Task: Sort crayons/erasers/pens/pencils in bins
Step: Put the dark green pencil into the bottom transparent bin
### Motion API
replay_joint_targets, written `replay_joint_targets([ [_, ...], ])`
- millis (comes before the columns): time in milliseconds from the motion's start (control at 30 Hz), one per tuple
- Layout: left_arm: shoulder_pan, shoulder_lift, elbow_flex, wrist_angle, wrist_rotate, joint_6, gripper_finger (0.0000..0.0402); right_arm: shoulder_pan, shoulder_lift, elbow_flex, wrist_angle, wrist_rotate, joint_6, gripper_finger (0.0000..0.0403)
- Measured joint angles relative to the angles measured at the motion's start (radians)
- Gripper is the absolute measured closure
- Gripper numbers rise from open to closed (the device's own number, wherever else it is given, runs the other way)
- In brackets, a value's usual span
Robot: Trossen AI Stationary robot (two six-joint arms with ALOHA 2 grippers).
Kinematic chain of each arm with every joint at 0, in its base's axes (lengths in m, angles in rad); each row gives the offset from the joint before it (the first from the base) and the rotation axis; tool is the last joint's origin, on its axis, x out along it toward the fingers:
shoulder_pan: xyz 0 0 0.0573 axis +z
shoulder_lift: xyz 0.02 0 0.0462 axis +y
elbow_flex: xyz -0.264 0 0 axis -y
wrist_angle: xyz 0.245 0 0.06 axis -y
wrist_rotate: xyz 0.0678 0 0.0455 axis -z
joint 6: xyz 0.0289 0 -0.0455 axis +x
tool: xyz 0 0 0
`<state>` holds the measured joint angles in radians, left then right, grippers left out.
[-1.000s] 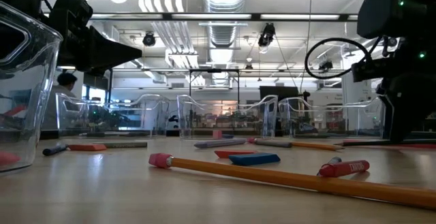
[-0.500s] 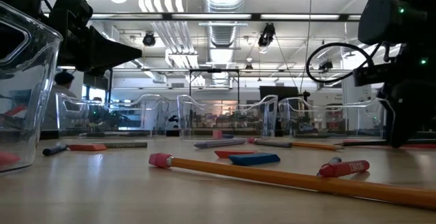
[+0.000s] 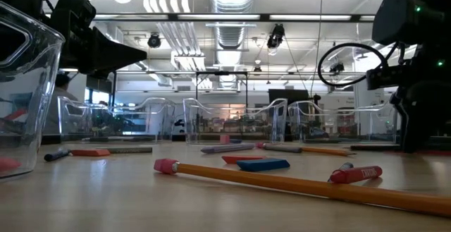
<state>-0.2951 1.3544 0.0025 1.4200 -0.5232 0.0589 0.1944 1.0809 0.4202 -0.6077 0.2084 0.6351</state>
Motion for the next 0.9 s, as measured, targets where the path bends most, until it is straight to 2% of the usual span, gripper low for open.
replay_joint_targets([
  [167,0.000,0.000,0.000,0.000,0.000,0.000,0.0402,0.000,0.000,0.000,0.002,-0.007,-0.008,0.0363],
  [300,0.000,0.000,0.000,0.000,0.000,0.000,0.0402,0.000,-0.007,-0.001,-0.001,-0.006,-0.009,0.0382],
  [900,0.000,0.000,0.000,0.003,0.000,-0.001,0.0402,-0.001,-0.006,0.156,-0.033,0.002,-0.053,0.0380],
])
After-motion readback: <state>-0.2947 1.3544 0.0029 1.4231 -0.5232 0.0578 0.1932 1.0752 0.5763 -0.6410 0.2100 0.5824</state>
